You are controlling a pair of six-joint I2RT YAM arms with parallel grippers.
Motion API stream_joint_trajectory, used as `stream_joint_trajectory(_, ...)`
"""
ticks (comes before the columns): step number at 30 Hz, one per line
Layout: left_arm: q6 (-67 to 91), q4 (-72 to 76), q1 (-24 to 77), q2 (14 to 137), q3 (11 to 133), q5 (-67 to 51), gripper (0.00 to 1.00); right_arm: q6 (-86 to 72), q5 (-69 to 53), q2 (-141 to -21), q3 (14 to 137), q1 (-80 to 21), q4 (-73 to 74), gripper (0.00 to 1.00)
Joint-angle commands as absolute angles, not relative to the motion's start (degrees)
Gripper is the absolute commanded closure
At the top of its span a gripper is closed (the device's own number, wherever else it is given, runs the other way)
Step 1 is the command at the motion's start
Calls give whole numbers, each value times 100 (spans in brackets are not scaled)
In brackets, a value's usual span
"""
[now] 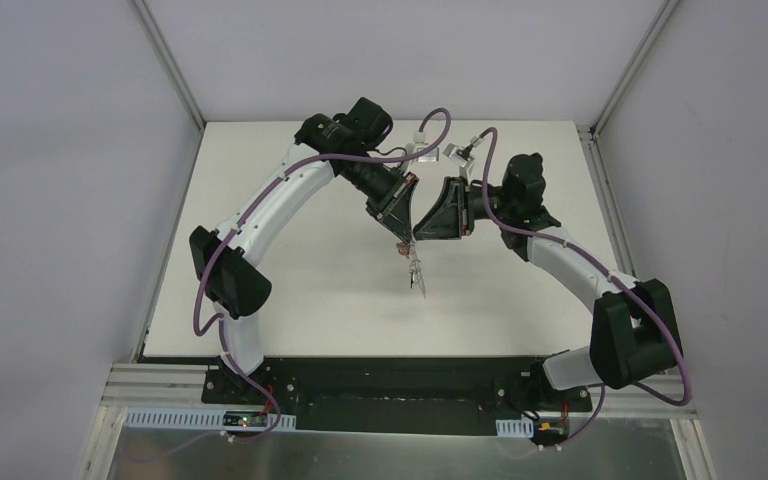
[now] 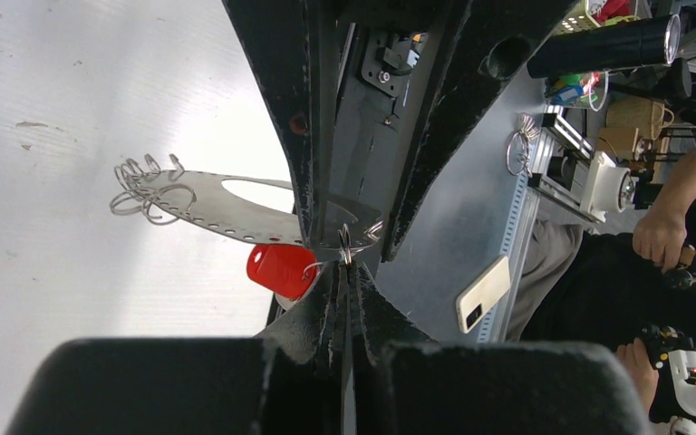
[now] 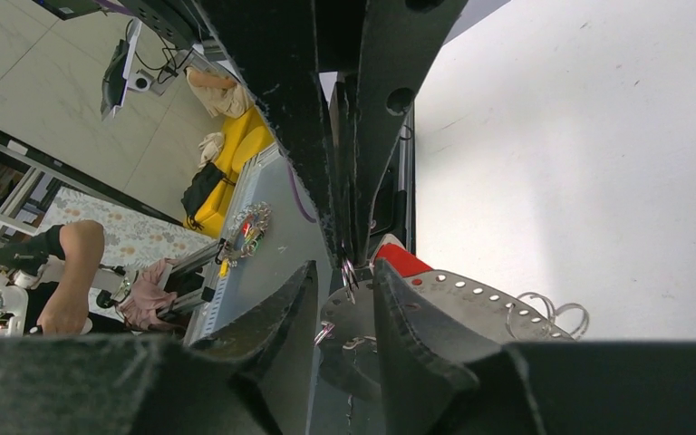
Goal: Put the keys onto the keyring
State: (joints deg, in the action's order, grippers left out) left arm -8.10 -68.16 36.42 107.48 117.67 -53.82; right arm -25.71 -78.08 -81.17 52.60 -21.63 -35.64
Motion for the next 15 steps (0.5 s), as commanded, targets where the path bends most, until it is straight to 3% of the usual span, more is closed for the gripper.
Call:
stream_joint_trajectory(1, -759, -6781, 3691, 10697, 11897, -5687, 100, -2443, -7969, -8123, 5299, -2233, -3665, 72)
stream_joint_trajectory(8, -758, -6753, 3691, 10676, 11861, -5677, 100, -2443, -8007, -8133, 5295, -2281, -3656, 82)
stream_joint_trajectory(15, -777, -6721, 3691, 10651, 11804, -5620, 100, -2498, -8051, -8152, 5397, -2302, -3634, 100)
